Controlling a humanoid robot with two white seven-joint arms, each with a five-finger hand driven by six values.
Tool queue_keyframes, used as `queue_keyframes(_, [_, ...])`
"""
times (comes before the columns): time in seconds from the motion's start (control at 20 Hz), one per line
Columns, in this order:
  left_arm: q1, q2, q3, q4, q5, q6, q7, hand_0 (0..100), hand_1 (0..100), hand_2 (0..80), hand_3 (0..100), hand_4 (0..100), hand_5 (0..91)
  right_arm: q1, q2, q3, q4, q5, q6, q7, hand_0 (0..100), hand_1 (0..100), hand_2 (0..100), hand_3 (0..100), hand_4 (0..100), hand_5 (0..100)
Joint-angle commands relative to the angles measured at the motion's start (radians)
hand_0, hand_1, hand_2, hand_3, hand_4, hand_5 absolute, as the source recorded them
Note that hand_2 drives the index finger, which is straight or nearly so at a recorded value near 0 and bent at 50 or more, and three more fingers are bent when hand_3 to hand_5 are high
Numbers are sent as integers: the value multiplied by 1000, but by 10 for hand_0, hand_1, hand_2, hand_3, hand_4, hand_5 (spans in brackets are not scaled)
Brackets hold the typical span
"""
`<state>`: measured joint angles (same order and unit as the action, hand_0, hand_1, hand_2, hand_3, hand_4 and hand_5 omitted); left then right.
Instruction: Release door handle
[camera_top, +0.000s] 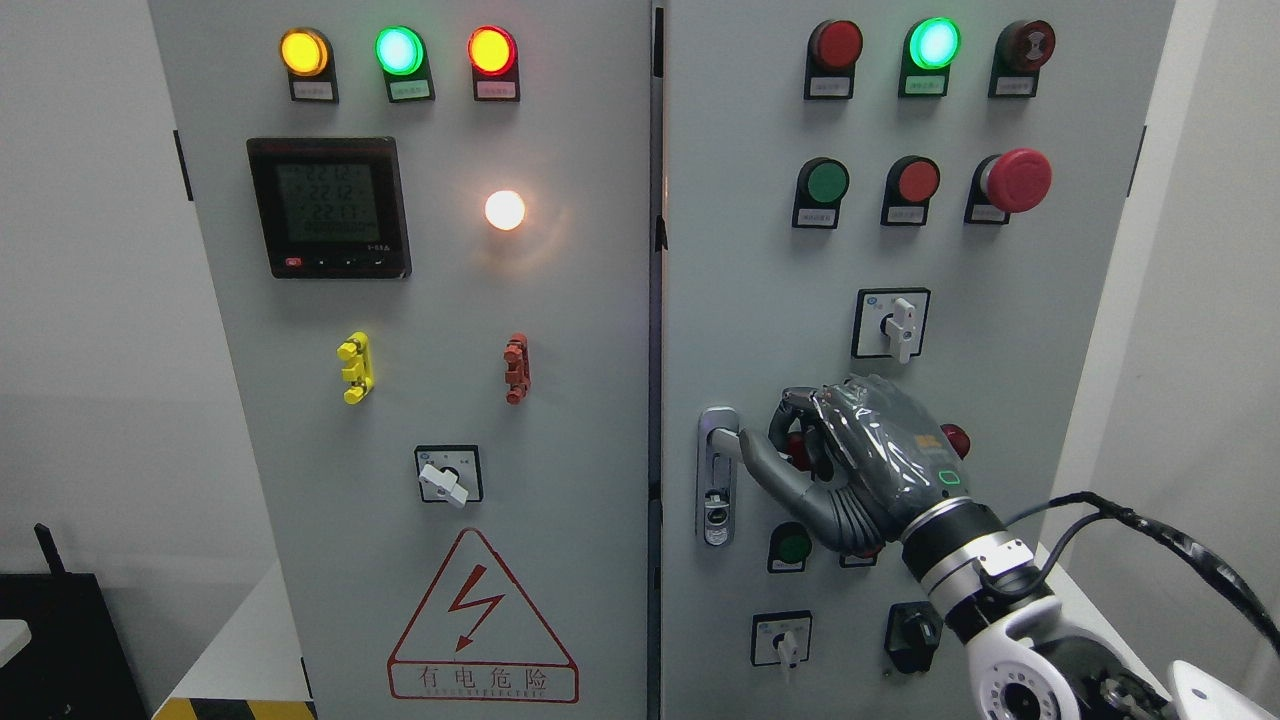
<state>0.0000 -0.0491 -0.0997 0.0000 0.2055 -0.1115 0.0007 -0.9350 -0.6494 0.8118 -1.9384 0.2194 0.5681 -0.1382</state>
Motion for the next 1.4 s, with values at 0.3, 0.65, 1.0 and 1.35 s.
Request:
queue_keyframes(0.3, [31, 0, 0, -31, 0, 0, 1, 120, 389, 0, 0, 0, 0, 5, -4, -3, -1, 0, 3, 2, 542, 110, 775, 1000, 1000, 1000])
queue_keyframes(0.65, [31, 0, 0, -31, 0, 0, 1, 120, 389, 0, 0, 0, 0, 1, -2, -5, -1, 0, 3, 2, 543, 109, 761, 1000, 1000, 1000])
queue_keyframes(1.0, [31, 0, 0, -31, 0, 0, 1, 120, 389, 0, 0, 0, 0, -10, -1, -5, -1, 0, 3, 2, 544, 110, 735, 1000, 1000, 1000])
queue_keyframes(1.35, [31, 0, 0, -31, 0, 0, 1, 120, 389, 0, 0, 0, 0, -18, 7, -8, -1, 0, 1, 2, 546, 112, 703, 1000, 1000, 1000])
